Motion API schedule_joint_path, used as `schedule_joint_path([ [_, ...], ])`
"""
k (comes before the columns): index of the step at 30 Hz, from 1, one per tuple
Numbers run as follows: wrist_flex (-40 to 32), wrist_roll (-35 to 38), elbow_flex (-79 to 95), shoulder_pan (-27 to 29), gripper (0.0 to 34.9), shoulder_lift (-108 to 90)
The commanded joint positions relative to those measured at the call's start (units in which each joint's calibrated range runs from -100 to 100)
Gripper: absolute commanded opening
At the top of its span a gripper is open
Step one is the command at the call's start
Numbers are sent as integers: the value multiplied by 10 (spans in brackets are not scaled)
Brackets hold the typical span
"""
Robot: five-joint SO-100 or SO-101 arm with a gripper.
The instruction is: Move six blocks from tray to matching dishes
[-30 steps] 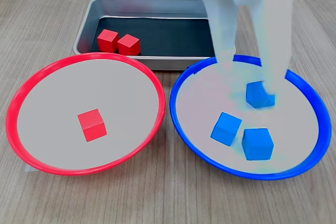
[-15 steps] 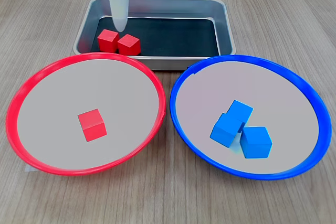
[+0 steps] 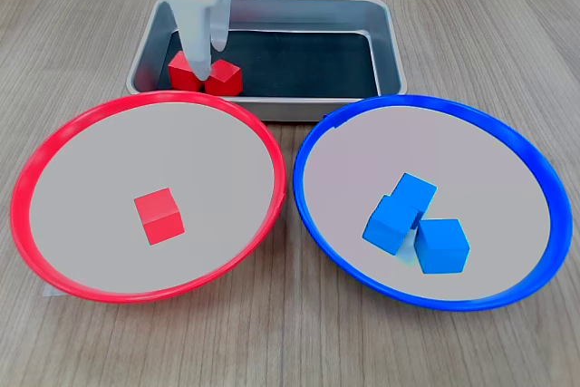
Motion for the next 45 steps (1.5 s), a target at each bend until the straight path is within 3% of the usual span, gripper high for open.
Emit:
schedule_joint_path([
  [1,-8,-13,-4,-11,114,23],
  [6,-15,-23,-33,-27,103,65],
  [7,-15,-25,-40,-30,92,72],
  [8,-16,-25,-47,-33,39,77],
  [12,-8,-18,-59,-44,9,75],
  [20,148,13,-226,-21,3,4],
  [22,128,-5,-297,-5,3,14],
  [26,-7,-34,-362,-3,3,79],
  [28,-37,-32,-365,-11,3,97],
  [30,-48,-18,-364,-27,22,111],
  [33,-54,6,-337,-45,156,119],
  [36,-46,15,-319,-44,208,109],
  [37,-38,19,-315,-42,205,102],
  [39,-21,32,-299,-35,160,83],
  [41,9,46,-279,-22,80,57],
  [42,28,53,-268,-14,18,42],
  [45,124,93,-195,31,4,-24],
])
